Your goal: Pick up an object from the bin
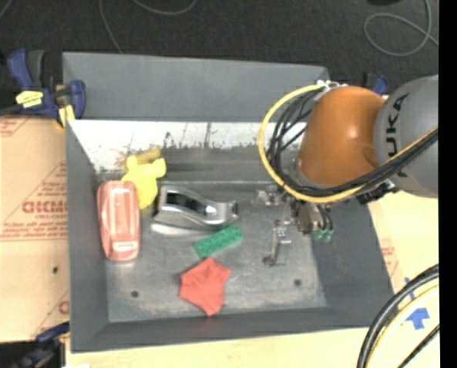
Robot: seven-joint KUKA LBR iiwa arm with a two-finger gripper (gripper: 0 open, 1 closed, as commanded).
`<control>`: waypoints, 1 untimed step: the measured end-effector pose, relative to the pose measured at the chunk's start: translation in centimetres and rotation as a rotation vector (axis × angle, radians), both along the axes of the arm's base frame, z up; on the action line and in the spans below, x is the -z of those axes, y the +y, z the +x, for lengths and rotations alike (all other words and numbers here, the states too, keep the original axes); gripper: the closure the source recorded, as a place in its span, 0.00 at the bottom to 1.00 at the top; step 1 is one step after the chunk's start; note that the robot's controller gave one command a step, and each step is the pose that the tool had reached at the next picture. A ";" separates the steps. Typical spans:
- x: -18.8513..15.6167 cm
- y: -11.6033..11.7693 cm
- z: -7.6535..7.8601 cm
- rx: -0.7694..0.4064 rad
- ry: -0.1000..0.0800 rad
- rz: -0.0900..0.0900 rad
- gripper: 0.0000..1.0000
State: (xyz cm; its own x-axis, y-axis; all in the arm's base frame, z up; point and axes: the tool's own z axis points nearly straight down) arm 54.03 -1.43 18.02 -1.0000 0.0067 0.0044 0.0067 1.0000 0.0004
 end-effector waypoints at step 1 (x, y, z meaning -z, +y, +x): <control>-0.4 0.0 0.1 0.000 -0.007 0.000 0.00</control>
Offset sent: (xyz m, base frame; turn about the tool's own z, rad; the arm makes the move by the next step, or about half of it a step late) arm 0.0086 0.0651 -0.0366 0.0080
